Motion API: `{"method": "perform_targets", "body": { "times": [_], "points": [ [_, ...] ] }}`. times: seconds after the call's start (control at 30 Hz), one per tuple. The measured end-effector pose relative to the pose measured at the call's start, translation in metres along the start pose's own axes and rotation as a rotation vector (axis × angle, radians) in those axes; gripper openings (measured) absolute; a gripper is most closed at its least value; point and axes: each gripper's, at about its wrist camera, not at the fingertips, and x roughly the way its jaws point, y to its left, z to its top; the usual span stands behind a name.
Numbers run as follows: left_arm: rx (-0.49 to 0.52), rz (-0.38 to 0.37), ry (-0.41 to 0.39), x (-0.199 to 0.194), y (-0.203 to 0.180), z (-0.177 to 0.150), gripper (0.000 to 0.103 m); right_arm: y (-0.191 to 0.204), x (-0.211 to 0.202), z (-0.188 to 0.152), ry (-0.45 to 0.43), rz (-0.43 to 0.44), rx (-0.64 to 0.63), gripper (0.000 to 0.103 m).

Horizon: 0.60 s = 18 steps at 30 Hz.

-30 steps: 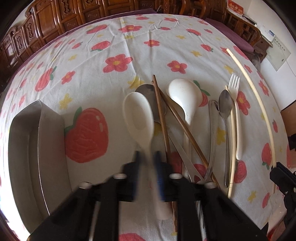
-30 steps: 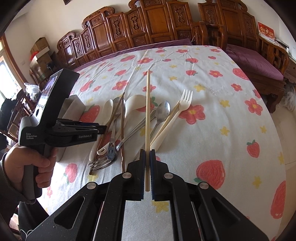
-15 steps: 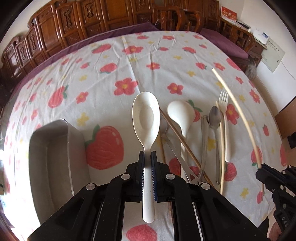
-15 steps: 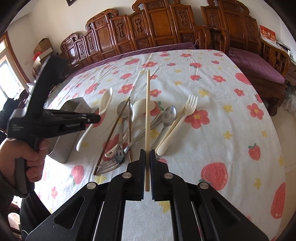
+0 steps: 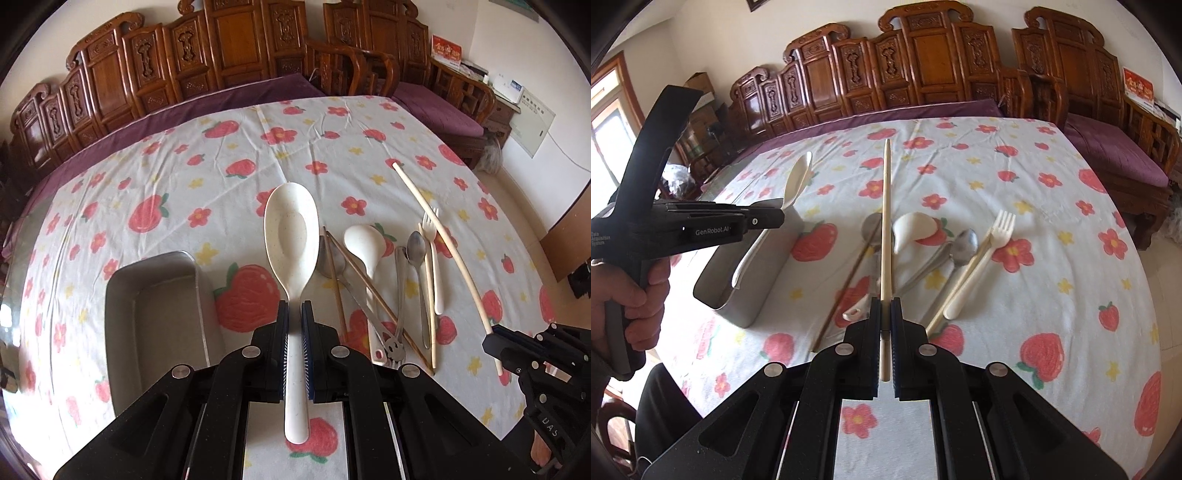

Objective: Organize utensils
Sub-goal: 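Carry the spoon into the metal tray and release it while the right tool carries the chopstick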

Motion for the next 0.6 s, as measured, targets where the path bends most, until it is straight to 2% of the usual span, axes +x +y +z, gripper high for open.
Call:
{"method": "perform_targets", "body": {
  "times": [0.3, 0.6],
  "points": [
    [-0.044, 0.027, -0.009, -0.011, 0.044, -0.016, 0.006, 0.040, 0.002, 0.007, -0.010, 0.025, -0.048, 0.006],
    [-0.098, 0.092, 0.013, -0.008, 0.101, -0.035, 0.006, 0.089, 0.018, 0.015, -0.002, 0.061, -0.089, 0.006]
  ]
}}
